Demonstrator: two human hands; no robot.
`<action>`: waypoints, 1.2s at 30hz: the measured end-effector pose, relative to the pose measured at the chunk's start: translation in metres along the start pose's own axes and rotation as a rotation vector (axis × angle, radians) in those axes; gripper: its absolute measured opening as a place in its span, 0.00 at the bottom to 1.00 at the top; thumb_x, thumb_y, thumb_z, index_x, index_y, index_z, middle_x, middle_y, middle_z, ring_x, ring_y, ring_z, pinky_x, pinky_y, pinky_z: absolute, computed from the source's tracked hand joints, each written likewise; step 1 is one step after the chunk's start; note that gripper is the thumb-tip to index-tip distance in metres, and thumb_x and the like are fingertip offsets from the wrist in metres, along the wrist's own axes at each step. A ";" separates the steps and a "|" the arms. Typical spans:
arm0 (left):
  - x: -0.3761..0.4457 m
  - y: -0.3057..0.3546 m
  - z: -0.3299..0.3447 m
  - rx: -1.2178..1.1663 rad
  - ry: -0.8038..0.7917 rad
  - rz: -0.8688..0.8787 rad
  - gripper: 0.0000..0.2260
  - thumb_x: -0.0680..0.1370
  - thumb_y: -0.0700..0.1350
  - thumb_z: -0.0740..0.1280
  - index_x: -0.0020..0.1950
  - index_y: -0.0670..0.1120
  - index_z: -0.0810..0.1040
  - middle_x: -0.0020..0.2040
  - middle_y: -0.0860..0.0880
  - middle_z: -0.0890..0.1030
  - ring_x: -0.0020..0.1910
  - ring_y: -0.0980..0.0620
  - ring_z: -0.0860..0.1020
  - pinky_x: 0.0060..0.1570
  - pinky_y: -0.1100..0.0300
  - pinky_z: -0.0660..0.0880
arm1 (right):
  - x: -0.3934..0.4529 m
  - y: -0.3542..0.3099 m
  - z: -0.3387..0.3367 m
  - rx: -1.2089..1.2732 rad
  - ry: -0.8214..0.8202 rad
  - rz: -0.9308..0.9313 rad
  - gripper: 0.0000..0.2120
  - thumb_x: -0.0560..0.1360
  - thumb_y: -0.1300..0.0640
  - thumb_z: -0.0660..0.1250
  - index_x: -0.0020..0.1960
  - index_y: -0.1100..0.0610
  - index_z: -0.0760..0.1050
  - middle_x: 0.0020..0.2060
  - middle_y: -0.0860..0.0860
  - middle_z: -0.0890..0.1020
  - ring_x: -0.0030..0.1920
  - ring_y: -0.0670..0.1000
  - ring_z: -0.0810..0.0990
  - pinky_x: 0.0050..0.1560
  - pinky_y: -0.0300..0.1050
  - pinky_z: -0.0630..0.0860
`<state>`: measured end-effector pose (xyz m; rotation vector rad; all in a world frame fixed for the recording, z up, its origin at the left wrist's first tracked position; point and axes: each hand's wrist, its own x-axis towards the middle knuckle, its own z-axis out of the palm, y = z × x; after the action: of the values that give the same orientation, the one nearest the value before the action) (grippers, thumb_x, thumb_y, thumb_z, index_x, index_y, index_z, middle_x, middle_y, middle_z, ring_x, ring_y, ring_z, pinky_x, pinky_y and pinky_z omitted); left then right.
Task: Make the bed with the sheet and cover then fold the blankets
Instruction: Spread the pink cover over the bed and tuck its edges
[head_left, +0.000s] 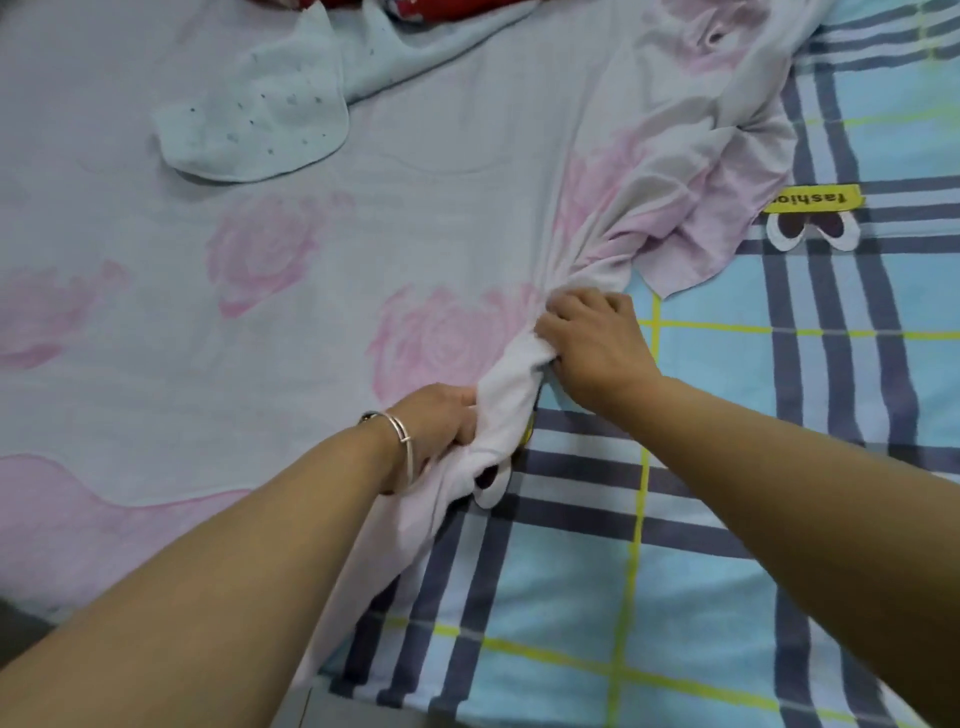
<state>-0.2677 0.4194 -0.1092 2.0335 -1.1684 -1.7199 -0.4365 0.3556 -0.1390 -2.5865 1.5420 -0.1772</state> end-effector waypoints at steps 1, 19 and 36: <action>0.001 -0.001 0.001 0.015 -0.010 -0.011 0.18 0.69 0.27 0.54 0.34 0.45 0.78 0.34 0.44 0.74 0.33 0.48 0.71 0.35 0.62 0.68 | 0.004 0.001 -0.004 0.006 -0.058 -0.015 0.13 0.72 0.61 0.62 0.55 0.59 0.77 0.56 0.58 0.79 0.59 0.60 0.76 0.55 0.50 0.62; 0.010 0.006 0.004 0.110 0.398 0.022 0.12 0.76 0.32 0.59 0.52 0.43 0.79 0.50 0.42 0.81 0.49 0.44 0.78 0.48 0.64 0.74 | -0.026 0.071 -0.035 0.269 -0.296 0.674 0.13 0.78 0.63 0.56 0.56 0.66 0.77 0.57 0.62 0.79 0.59 0.62 0.75 0.55 0.48 0.72; 0.082 0.073 0.084 0.844 0.636 0.373 0.28 0.73 0.36 0.63 0.72 0.47 0.62 0.71 0.43 0.61 0.60 0.37 0.72 0.55 0.46 0.70 | 0.033 0.145 -0.024 -0.199 -0.322 0.024 0.14 0.76 0.63 0.59 0.59 0.60 0.77 0.60 0.59 0.77 0.62 0.60 0.73 0.58 0.49 0.69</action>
<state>-0.3749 0.3408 -0.1464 2.2649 -2.0191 -0.3294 -0.5500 0.2568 -0.1382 -2.5741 1.5352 0.3949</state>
